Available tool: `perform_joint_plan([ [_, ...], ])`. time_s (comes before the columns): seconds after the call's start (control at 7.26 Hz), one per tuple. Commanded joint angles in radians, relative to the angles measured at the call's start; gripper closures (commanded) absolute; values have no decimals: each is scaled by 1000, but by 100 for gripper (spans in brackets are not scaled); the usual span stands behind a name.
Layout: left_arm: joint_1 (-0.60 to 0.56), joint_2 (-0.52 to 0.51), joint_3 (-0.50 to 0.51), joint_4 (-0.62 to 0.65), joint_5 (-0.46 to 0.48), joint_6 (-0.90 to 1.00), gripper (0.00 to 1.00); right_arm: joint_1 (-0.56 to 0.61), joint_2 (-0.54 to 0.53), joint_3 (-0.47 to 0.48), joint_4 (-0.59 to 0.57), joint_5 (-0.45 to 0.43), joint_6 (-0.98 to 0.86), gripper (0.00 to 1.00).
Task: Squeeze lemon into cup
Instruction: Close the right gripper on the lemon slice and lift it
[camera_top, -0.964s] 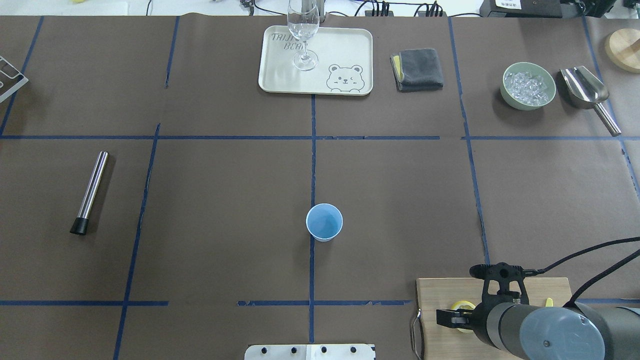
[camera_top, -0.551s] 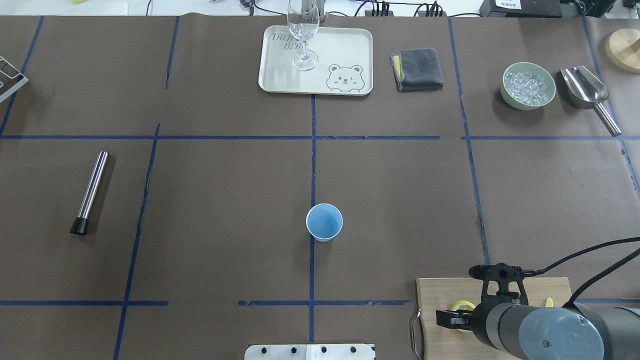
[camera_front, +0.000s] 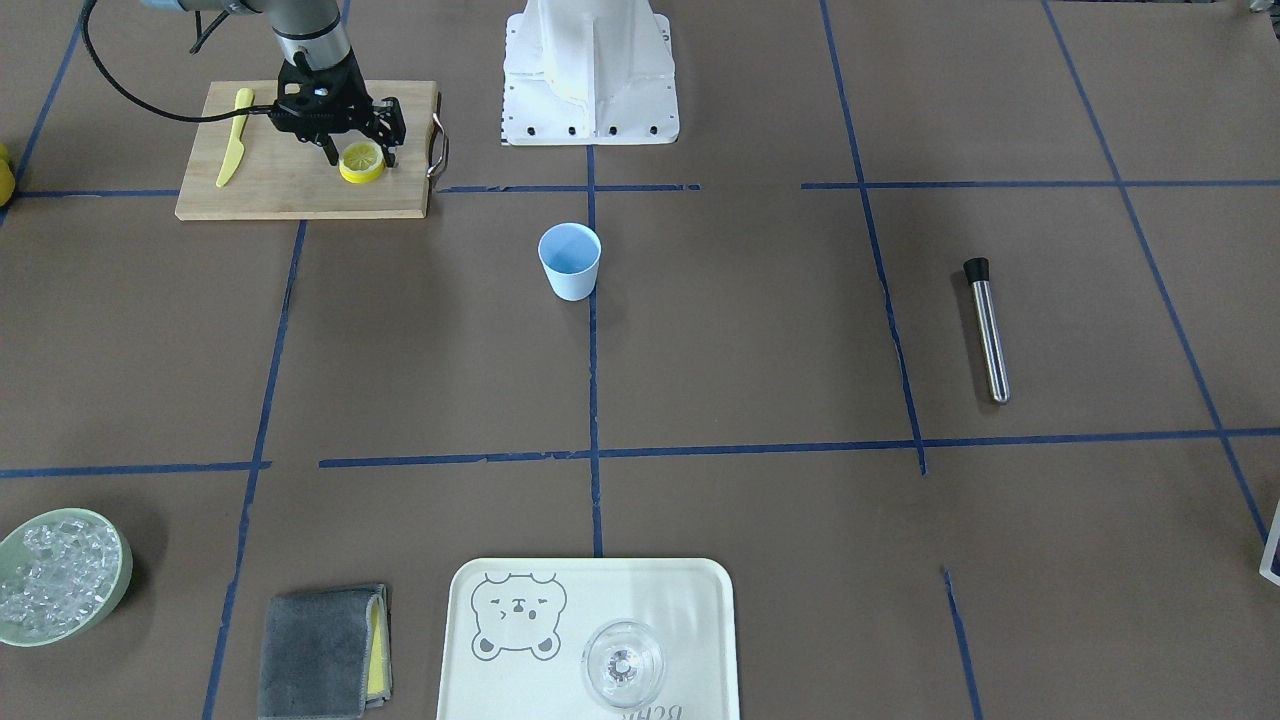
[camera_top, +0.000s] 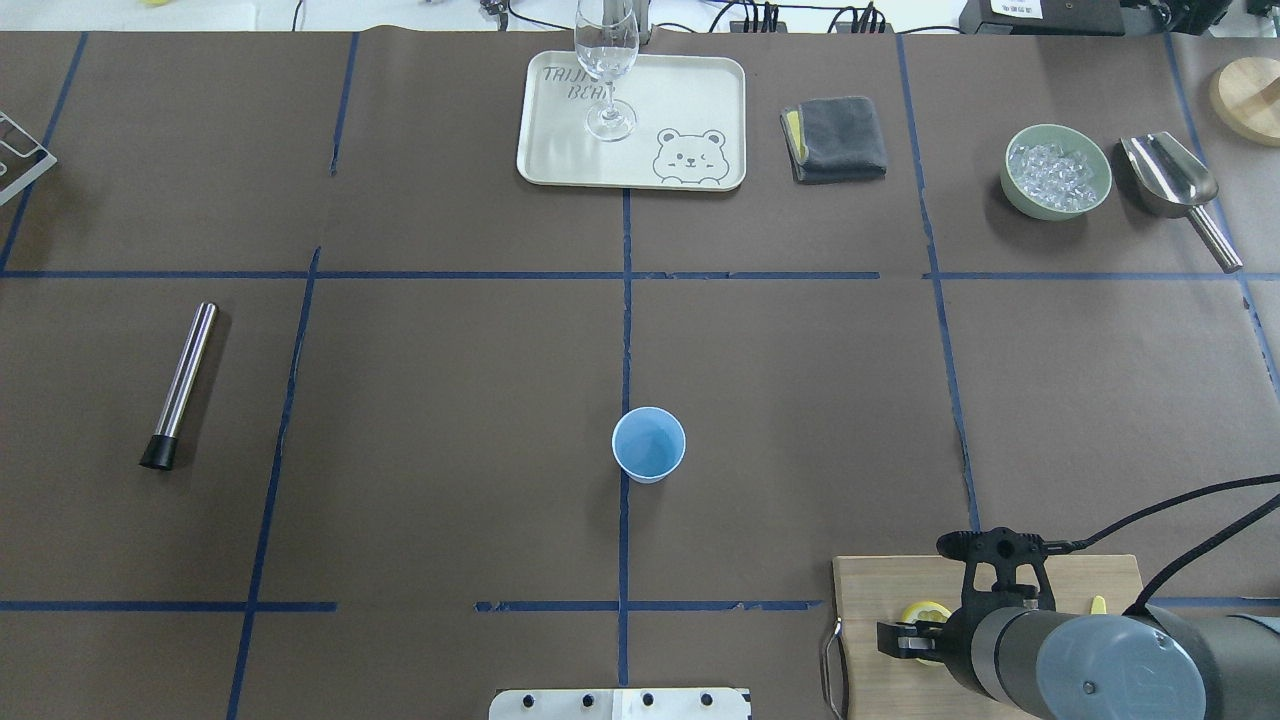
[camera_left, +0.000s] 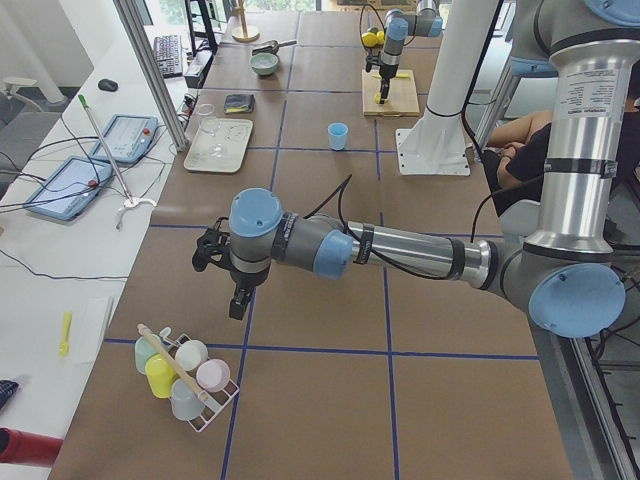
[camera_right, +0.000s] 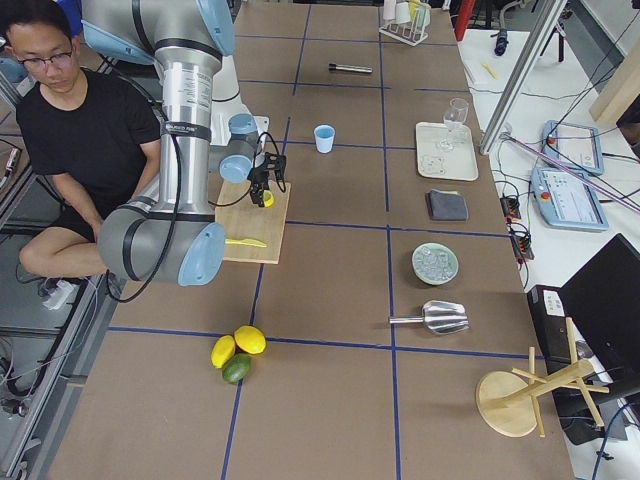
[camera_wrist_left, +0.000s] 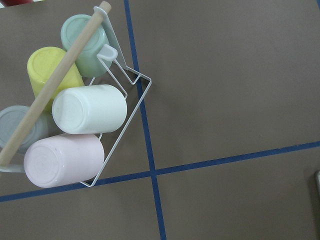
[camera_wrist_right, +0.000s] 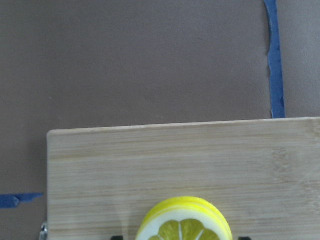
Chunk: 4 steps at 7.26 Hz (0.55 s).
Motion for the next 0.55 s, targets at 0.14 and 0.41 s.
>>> perform_joint_plan([
  [0.14,1,-9,2,0,-1,-1,0,1,-2,3,0,0,0,49],
  [0.41,1,-10,3,0,1,-1,0,3,-2,9,0,5,0,55],
])
